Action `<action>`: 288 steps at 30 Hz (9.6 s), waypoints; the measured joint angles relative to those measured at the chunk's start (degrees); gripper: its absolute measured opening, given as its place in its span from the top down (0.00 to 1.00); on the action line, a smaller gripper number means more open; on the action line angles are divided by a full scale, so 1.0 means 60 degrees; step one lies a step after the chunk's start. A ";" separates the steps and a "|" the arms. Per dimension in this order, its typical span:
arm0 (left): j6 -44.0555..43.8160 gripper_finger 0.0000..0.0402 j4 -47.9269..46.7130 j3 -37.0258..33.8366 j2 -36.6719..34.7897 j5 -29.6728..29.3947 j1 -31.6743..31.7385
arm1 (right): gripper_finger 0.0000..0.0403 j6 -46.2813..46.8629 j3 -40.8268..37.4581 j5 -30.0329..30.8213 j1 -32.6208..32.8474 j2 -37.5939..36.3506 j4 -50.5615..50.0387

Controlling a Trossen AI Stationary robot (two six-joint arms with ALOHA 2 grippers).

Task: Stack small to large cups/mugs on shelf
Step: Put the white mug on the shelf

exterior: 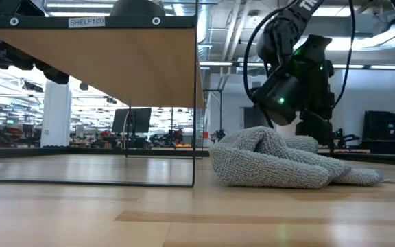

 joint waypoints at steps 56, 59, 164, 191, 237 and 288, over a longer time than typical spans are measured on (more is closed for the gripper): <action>0.0073 0.70 0.0000 -0.0004 0.0000 0.0000 0.0000 | 0.76 -0.1126 0.0000 -0.1054 0.0120 -0.0398 0.0905; 0.0073 0.70 0.0000 -0.0003 0.0000 0.0000 0.0000 | 0.73 -0.1126 0.0000 -0.1056 0.0117 -0.0401 0.0895; -0.0725 0.70 -0.0160 -0.0002 0.0000 0.0936 -0.0002 | 0.72 -0.9373 -0.0414 -0.6273 -0.4163 -0.6346 0.2870; -0.0648 0.70 -0.0160 -0.0004 0.0000 0.0907 0.0000 | 0.59 -1.0732 -0.1561 -0.6262 -0.3892 -0.6470 0.4305; -0.0510 0.70 -0.0171 -0.0003 0.0000 0.0952 0.0000 | 0.56 -1.1701 -0.1555 -0.6267 -0.3450 -0.5472 0.4592; -0.0307 0.70 -0.0175 -0.0004 0.0004 0.0965 0.0000 | 0.83 -1.1471 -0.1555 -0.6606 -0.4143 -0.4732 0.4737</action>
